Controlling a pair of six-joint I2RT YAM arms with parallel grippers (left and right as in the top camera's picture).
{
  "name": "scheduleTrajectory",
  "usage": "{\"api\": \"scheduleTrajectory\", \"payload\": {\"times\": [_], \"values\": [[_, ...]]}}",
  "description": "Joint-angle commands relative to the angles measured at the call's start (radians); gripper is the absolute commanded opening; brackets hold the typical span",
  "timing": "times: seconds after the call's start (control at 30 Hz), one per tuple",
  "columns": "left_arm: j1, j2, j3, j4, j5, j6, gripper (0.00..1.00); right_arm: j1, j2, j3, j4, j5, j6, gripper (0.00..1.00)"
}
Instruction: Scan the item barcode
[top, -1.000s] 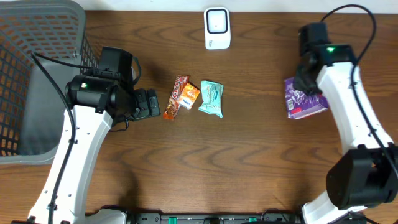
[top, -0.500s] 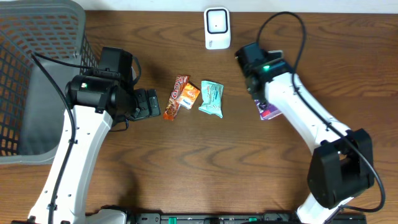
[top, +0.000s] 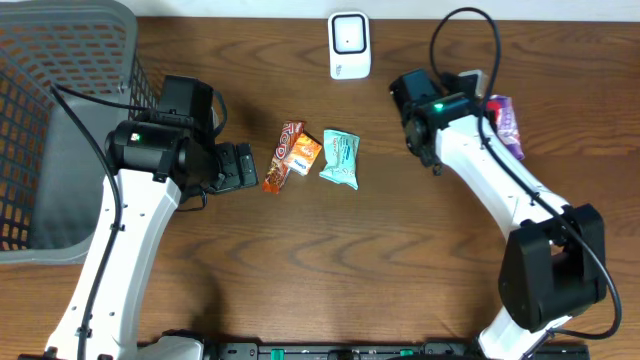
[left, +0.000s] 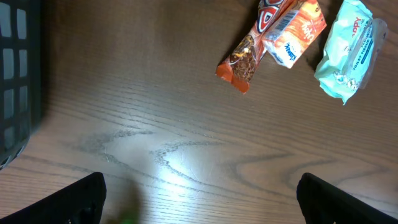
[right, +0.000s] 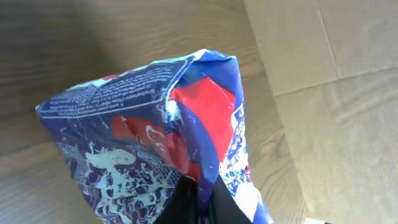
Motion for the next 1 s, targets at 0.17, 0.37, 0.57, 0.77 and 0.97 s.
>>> {"api": "scheduleTrajectory", "payload": {"times": [0.17,0.37,0.57,0.77,0.97], "values": [[-0.001,0.004,0.002,-0.005,-0.006,-0.013,0.98,-0.087,0.018,-0.155,0.122,0.021,-0.038,0.01],[-0.001,0.004,0.002,-0.005,-0.006,-0.013,0.98,-0.076,0.042,-0.193,0.137,-0.047,-0.044,0.12],[-0.001,0.004,0.002,-0.005,-0.006,-0.013,0.98,-0.01,0.042,-0.174,0.163,-0.213,-0.044,0.3],[-0.001,0.004,0.002,-0.006,-0.006,-0.013,0.98,0.024,0.042,-0.151,0.241,-0.537,-0.042,0.58],[-0.001,0.004,0.002,-0.006,-0.006,-0.013,0.98,-0.027,0.04,0.004,0.198,-0.77,-0.042,0.99]]}}
